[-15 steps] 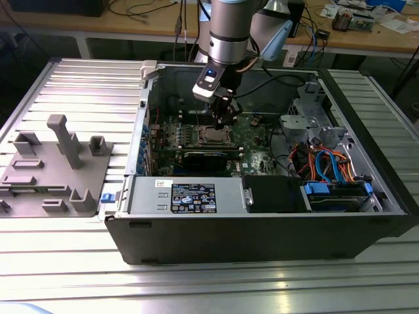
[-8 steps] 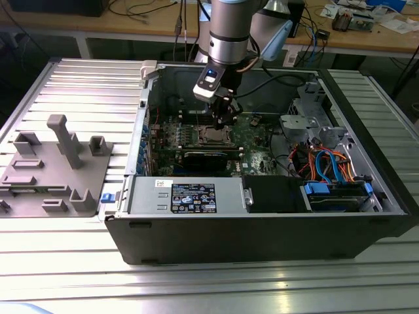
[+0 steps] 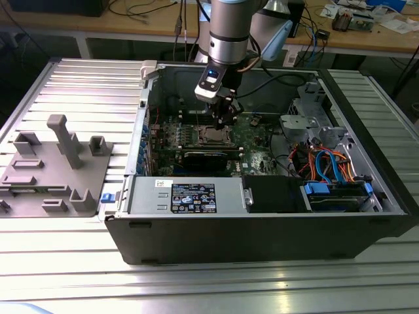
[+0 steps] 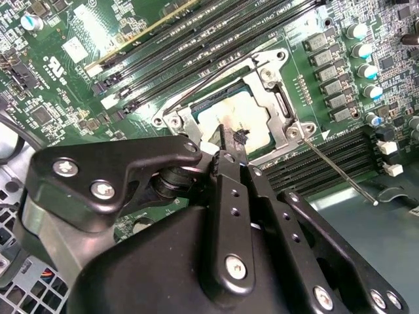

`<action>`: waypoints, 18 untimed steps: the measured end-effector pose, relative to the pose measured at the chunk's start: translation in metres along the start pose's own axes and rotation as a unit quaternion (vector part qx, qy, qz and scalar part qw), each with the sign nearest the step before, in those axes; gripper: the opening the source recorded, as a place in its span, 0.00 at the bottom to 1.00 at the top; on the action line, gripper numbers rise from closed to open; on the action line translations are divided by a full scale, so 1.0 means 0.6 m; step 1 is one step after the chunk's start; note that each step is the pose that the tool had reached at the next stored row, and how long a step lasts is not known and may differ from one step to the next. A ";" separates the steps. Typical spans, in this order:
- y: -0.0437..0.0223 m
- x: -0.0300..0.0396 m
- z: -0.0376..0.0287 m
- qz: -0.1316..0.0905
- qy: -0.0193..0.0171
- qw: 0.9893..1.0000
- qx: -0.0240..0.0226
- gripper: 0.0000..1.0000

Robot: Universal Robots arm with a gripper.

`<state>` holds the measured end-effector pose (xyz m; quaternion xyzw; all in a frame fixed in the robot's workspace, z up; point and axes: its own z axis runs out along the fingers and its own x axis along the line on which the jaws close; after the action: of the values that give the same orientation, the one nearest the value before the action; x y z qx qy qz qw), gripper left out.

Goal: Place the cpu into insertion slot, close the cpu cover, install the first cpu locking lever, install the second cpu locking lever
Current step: 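Install the first cpu locking lever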

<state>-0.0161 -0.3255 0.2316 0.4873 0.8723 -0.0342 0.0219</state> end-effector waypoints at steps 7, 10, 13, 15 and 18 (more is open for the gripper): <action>0.000 0.000 0.000 -0.003 0.000 1.000 0.000 0.11; 0.000 0.000 0.000 -0.007 0.000 1.000 -0.001 0.11; 0.000 0.000 0.000 -0.013 0.000 1.000 -0.001 0.11; 0.000 0.000 0.000 -0.016 -0.001 1.000 -0.001 0.11; 0.000 0.000 0.000 -0.019 -0.001 1.000 -0.001 0.11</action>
<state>-0.0161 -0.3255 0.2316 0.4704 0.8815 -0.0337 0.0225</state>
